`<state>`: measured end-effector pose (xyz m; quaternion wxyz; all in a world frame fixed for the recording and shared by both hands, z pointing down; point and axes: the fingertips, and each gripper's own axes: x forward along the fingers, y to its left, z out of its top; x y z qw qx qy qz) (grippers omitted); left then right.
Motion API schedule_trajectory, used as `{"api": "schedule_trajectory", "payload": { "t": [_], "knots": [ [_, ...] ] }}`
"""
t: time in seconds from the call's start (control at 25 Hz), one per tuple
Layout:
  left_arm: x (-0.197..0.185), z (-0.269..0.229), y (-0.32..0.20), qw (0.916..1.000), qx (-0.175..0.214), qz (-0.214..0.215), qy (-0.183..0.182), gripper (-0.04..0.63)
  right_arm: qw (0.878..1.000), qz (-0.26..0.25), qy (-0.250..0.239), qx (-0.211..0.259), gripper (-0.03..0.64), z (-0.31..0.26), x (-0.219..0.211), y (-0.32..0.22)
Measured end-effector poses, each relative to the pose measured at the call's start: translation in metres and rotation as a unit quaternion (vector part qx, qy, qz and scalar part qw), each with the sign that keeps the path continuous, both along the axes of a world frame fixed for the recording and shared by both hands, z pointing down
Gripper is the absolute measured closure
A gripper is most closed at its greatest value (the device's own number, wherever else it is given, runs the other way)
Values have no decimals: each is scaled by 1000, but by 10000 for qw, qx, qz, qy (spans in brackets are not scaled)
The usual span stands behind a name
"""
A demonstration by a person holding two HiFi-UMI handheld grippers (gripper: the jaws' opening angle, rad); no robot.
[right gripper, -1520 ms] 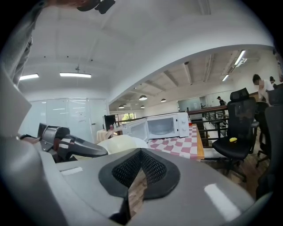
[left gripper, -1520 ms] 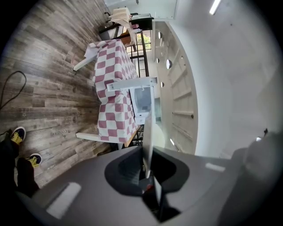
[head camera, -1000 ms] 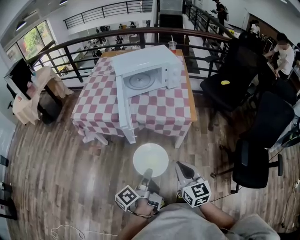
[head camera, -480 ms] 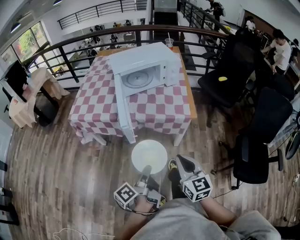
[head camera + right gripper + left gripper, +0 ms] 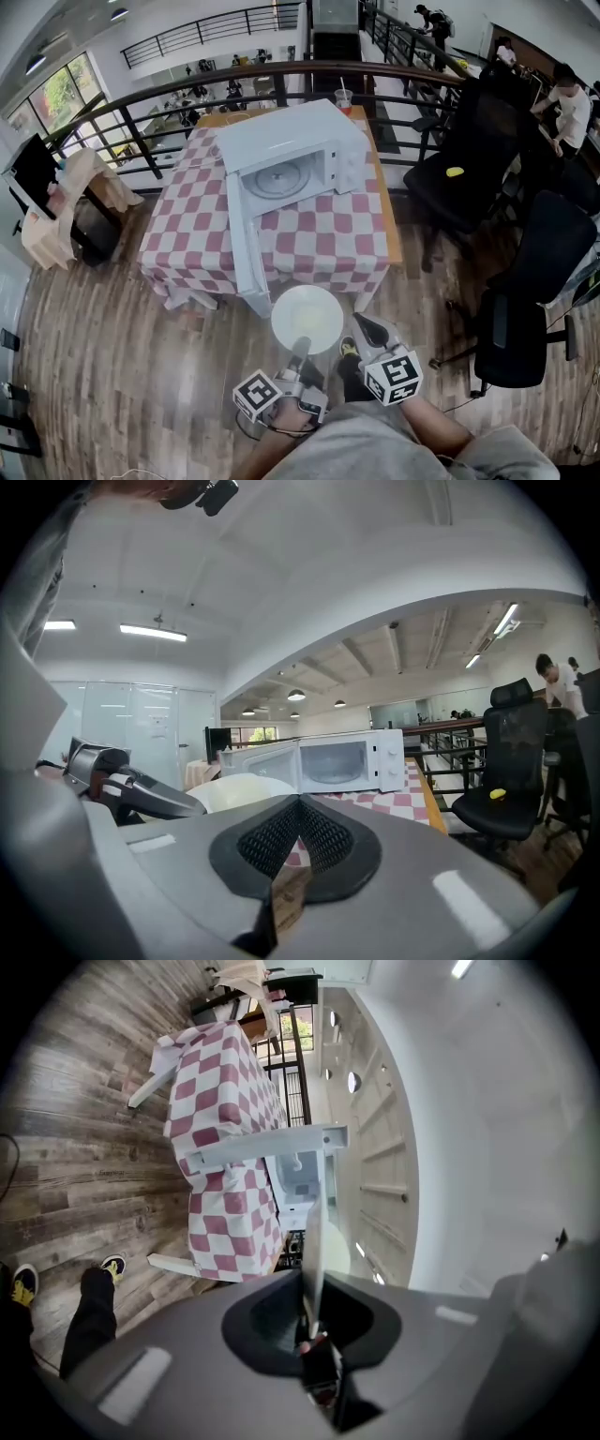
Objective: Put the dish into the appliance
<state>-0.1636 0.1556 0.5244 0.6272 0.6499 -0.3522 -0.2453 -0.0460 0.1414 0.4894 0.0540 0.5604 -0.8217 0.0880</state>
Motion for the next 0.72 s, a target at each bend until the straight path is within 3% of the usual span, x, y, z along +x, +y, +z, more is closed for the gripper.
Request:
{"api": "schedule_trajectory", "payload": {
  "t": [0.48, 0.72],
  "knots": [
    [56, 12, -95, 9993, -166, 288, -177, 561, 9998, -139, -3, -149, 618, 9, 39, -105],
    [77, 8, -143, 9995, -214, 163, -152, 561, 9994, -283, -44, -210, 618, 7, 57, -157]
  ]
}}
